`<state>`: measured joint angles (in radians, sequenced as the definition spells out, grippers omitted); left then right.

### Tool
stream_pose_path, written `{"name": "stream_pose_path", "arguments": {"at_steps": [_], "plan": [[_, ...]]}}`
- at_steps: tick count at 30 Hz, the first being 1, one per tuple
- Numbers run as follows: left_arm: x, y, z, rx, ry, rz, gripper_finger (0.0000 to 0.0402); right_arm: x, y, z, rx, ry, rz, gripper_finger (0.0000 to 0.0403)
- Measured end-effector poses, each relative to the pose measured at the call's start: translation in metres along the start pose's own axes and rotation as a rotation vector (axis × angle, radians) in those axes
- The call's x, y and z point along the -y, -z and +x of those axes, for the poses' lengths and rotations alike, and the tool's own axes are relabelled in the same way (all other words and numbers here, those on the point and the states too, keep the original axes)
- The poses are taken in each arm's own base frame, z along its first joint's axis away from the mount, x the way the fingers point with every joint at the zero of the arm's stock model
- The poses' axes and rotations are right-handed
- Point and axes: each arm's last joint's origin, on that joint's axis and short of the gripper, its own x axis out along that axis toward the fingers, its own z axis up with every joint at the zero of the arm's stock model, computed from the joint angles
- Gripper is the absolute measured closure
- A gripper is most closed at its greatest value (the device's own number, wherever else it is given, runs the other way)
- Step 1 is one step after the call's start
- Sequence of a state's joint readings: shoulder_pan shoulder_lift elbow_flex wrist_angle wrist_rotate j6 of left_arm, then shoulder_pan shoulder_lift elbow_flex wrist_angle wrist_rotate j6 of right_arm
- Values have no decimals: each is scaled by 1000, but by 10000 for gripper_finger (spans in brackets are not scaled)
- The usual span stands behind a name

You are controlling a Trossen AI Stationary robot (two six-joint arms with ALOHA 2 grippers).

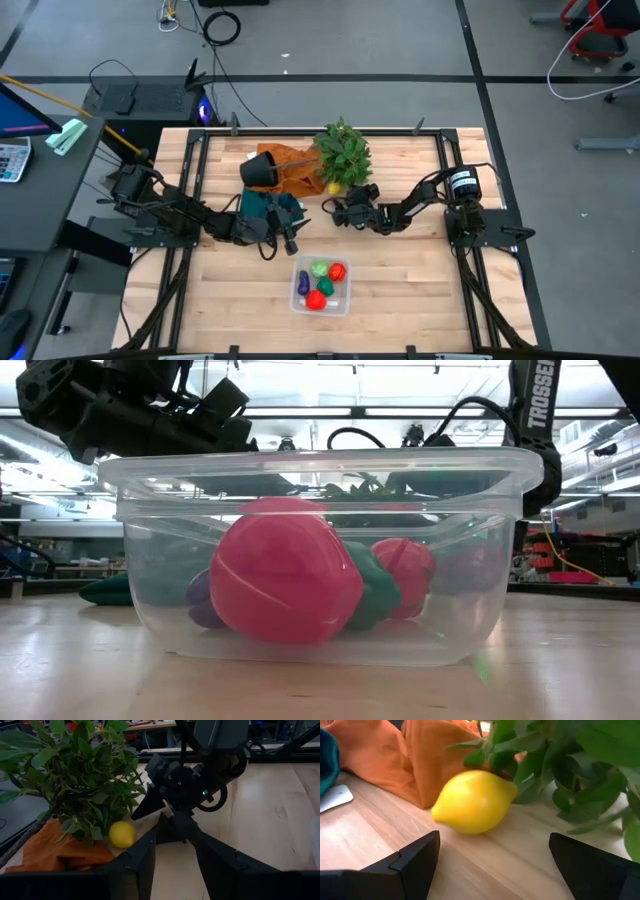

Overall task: Pick and placing Produce into tupperware
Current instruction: Put the yellow lemon into the transparent bin

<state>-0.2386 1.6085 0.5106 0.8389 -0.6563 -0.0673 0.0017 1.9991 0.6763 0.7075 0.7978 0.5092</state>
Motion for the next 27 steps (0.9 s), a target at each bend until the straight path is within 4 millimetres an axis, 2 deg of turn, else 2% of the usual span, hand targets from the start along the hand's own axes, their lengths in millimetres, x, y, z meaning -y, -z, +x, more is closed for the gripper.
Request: {"name": "stream_pose_path", "arguments": {"at_steps": [10, 27], "plan": [[0, 0, 0, 0, 0, 0, 249, -13, -15, 5, 29, -32, -43, 68], [0, 0, 0, -1, 0, 1, 251, -4, -21, 17, 16, -14, -31, 80]]}}
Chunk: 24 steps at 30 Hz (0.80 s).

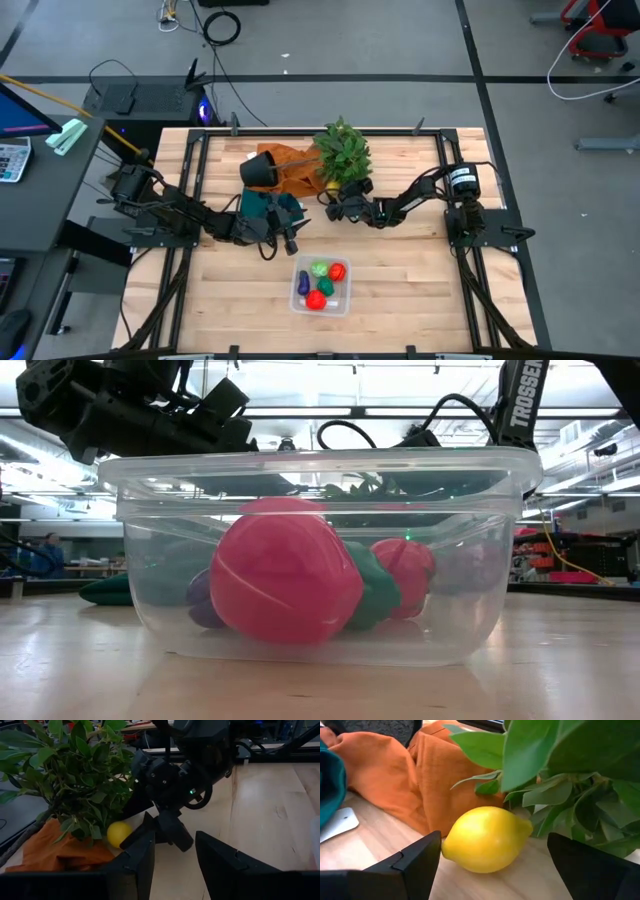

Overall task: Pick and placing Produce into tupperware
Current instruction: Put the yellow lemon into the transparent bin

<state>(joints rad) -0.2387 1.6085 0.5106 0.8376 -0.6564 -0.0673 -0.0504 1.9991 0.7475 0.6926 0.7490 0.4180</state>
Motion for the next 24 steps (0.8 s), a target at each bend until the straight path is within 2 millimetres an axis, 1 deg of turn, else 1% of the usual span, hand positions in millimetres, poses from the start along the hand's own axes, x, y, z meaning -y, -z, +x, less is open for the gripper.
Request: {"name": "stream_pose_path", "arguments": {"at_steps": [7, 20, 24], "plan": [[0, 0, 0, 0, 0, 0, 257, 3, -1, 4, -15, -17, 14, 80], [0, 0, 0, -2, 0, 1, 250, 5, -2, 6, -22, -23, 67, 80], [0, 0, 0, -4, 0, 3, 255, 5, -2, 6, -22, -23, 71, 90]]}}
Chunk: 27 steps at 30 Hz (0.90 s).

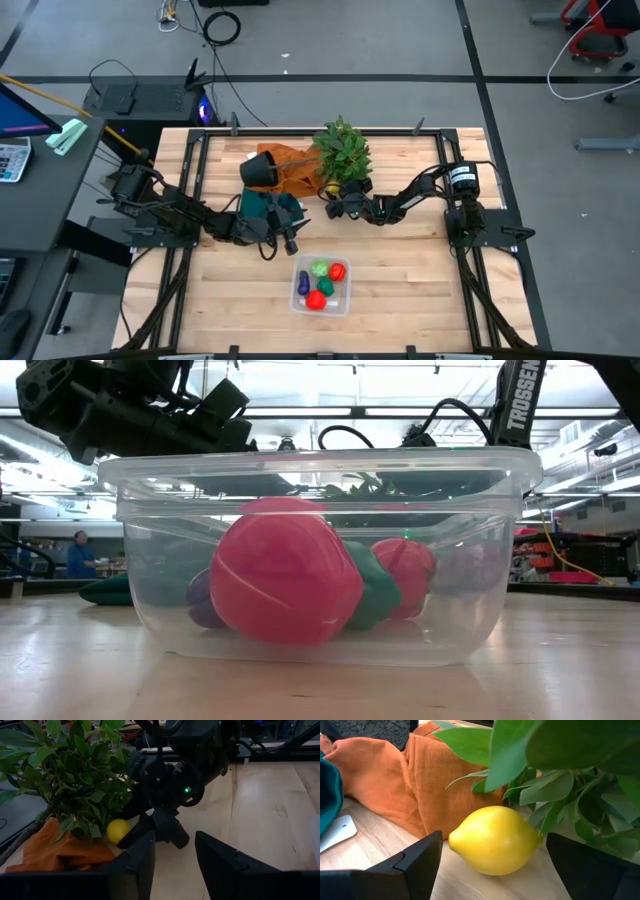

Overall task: Pick and placing Produce into tupperware
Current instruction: Put the yellow lemon into the transparent bin

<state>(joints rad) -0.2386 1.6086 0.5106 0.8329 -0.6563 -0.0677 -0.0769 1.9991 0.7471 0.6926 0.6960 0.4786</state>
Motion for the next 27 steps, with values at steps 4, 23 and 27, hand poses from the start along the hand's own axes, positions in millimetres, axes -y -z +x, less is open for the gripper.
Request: {"name": "stream_pose_path", "arguments": {"at_steps": [4, 23, 27], "plan": [[0, 0, 0, 0, 0, 0, 257, 0, 0, 0, -3, -5, 0, 117], [0, 0, 0, -1, 0, 1, 251, -2, 2, -2, -23, -32, -12, 248], [0, 0, 0, -1, 0, 1, 253, -5, 4, -4, -29, -47, -19, 271]]}}
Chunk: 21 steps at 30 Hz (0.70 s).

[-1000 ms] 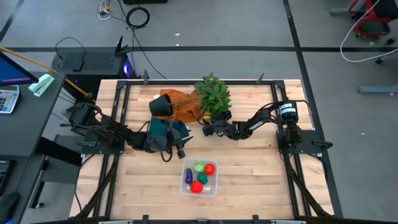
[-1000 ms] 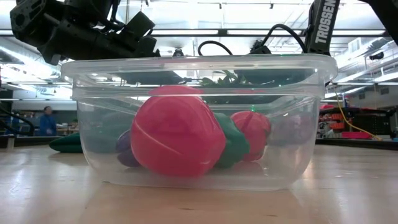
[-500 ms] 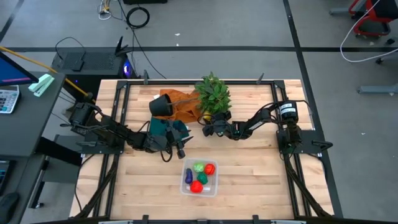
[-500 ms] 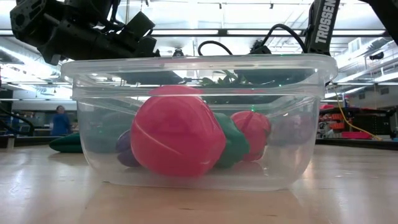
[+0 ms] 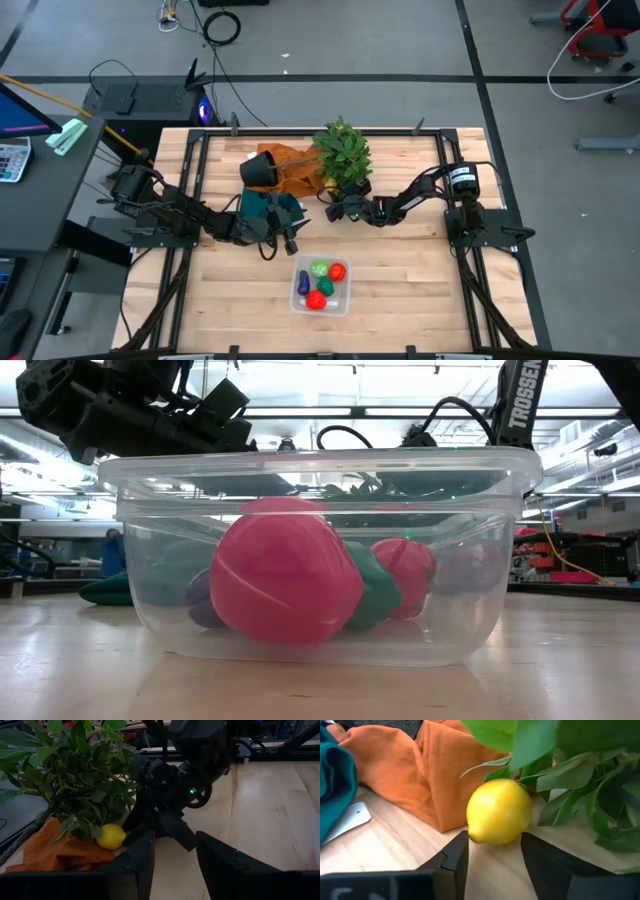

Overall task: Pick and placing Produce into tupperware
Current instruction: Put the yellow lemon into the transparent bin

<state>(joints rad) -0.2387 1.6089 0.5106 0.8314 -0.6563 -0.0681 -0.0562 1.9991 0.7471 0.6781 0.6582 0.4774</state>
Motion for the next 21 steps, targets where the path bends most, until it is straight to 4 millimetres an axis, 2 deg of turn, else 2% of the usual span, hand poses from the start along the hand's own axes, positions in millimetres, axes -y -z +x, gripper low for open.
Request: {"name": "stream_pose_path", "arguments": {"at_steps": [4, 11, 21], "plan": [[0, 0, 0, 0, 0, 0, 259, -6, 4, -5, -14, -32, -13, 308], [0, 2, 0, -18, -1, 7, 255, -16, 13, -15, -48, -66, -64, 396], [0, 2, 0, -18, -1, 7, 260, -22, 18, -21, -68, -90, -79, 391]]}}
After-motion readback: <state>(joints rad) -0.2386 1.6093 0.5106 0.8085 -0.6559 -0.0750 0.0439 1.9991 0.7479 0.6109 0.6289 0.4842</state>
